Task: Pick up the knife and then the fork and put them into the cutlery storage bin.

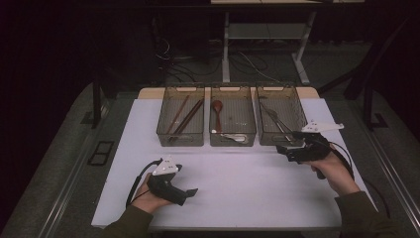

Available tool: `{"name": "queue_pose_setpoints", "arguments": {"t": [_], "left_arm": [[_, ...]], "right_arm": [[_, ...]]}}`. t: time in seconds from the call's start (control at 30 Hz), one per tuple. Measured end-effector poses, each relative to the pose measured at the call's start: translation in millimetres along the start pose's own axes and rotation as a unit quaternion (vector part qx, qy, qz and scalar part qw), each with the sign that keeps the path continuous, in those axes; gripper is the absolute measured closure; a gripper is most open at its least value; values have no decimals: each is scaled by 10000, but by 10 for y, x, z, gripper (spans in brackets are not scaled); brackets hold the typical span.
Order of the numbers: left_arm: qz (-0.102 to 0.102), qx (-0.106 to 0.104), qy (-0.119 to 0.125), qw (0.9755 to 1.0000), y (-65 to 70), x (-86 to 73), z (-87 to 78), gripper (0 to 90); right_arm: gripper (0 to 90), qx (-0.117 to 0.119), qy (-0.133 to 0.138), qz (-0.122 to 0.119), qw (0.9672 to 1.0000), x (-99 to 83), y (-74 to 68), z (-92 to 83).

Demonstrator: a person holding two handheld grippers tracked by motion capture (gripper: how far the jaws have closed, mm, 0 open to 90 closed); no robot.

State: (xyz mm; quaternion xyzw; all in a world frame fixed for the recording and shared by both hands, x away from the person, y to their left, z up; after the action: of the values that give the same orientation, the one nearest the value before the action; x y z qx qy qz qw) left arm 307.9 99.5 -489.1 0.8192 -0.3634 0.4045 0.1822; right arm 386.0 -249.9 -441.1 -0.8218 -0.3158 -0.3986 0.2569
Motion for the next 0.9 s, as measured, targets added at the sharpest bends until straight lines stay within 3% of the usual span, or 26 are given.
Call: {"name": "queue_pose_setpoints", "arguments": {"t": [0.33,0.63,0.9], "left_arm": [[0,-20,17,10000,10,4,-2,0],[-5,-23,25,10000,6,5,-8,0],[25,-16,6,10000,4,-4,-13,0]], "right_arm": [[140,221,-38,-164,9996,-271,-240,8],[139,398,-25,-179,9990,-473,-369,-10],[139,371,-16,-155,9992,-608,-409,-45]]}}
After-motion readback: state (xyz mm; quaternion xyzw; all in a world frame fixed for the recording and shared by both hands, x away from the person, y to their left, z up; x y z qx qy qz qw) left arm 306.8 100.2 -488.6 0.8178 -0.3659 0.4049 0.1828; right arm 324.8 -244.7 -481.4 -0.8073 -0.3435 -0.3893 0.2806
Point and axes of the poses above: each handheld gripper's, and its own axes: z roughly forward along the jaws, x roughly out of its top, y roughly to its right, the point moved 8 cm from there along z, roughly forward along the jaws, and after that the axes turned 10 degrees about x, right-handed, at the moved point
